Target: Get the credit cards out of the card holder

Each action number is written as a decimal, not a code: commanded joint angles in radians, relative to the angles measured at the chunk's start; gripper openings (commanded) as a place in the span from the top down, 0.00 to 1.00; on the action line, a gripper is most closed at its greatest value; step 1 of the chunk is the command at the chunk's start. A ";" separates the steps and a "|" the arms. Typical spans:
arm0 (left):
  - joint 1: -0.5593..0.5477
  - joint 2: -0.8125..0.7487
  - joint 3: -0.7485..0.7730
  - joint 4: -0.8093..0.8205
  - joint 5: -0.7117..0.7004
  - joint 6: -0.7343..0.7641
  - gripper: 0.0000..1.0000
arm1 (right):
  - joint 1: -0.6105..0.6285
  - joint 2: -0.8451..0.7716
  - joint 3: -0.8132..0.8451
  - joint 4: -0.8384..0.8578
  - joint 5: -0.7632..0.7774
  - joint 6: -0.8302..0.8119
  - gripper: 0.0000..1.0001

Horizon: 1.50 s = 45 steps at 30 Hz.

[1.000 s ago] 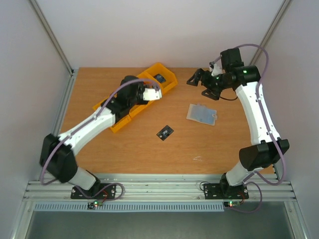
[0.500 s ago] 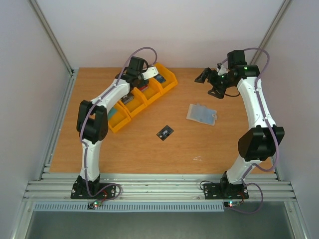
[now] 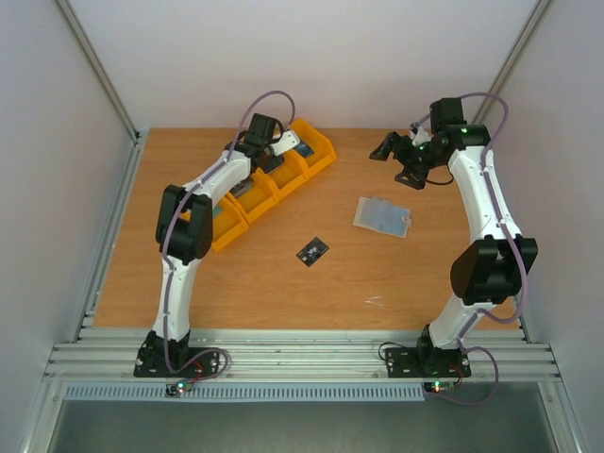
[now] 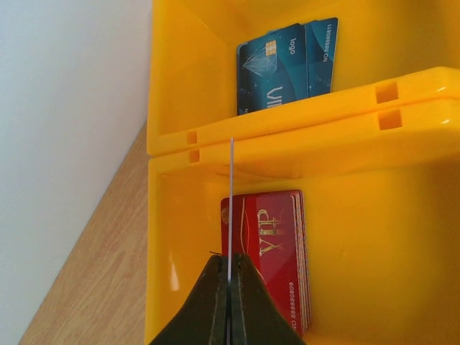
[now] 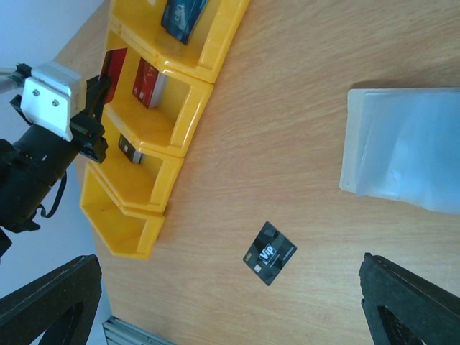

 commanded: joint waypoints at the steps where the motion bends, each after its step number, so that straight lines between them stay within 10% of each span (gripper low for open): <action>1: 0.008 0.043 0.030 0.081 0.003 0.005 1.00 | -0.040 0.007 0.018 -0.009 0.017 -0.053 0.02; 20: 0.019 0.128 0.024 0.205 -0.047 0.231 1.00 | -0.060 0.010 0.025 -0.017 -0.005 -0.062 0.01; 30: 0.022 0.103 0.024 0.090 0.040 0.168 0.61 | -0.060 0.013 0.026 -0.020 -0.011 -0.065 0.01; 45: 0.025 -0.091 -0.032 0.035 0.295 0.043 0.35 | -0.056 0.007 0.018 -0.012 -0.057 -0.071 0.02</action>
